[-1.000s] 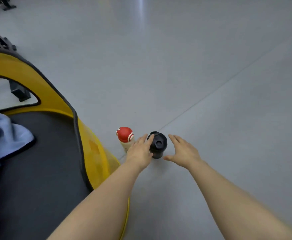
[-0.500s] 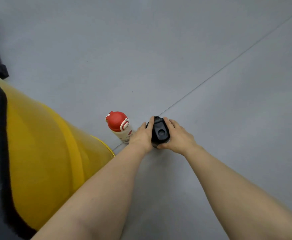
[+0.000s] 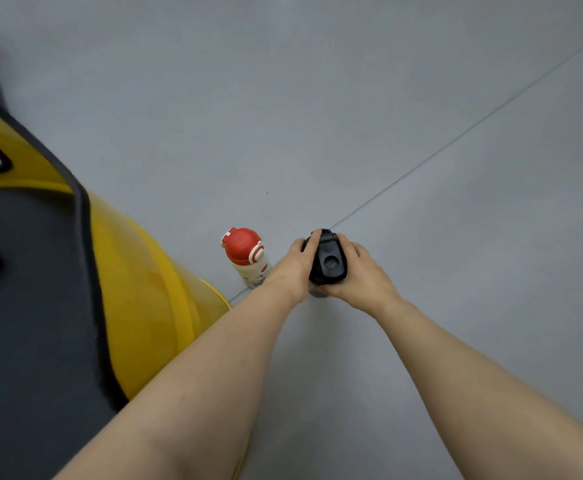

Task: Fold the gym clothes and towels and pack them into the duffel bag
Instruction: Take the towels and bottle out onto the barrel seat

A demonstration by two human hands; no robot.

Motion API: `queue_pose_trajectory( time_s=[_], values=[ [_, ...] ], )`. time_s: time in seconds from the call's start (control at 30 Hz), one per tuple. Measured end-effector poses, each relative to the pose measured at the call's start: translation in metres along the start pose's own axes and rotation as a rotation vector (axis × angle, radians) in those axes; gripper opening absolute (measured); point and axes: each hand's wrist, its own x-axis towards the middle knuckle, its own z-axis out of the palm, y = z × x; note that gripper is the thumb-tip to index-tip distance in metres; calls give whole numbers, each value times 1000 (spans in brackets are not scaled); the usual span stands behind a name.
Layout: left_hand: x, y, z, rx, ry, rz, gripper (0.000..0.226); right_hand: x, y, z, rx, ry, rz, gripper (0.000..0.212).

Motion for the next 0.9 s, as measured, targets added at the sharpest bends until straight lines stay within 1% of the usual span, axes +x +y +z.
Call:
queue_pose_trajectory(
  time_s=[0.23,0.4,0.57,0.7,0.9],
  values=[
    [-64,41,-71,60,71,106,92,-49,-60,-63,-18,79,-41,93],
    [-121,67,-121,45,199,167,89,-93,-114,-114,-40,127,-140,97],
    [-181,86,-172,65,312,213,88,-136,-175,-153,-78,185,-233,93],
    [-232,84,-212,60,401,226,88,-166,-228,-169,-123,217,-325,85],
    [-301,45,-255,-139,479,194,92,-189,-302,-159,-201,184,-457,87]
  ],
)
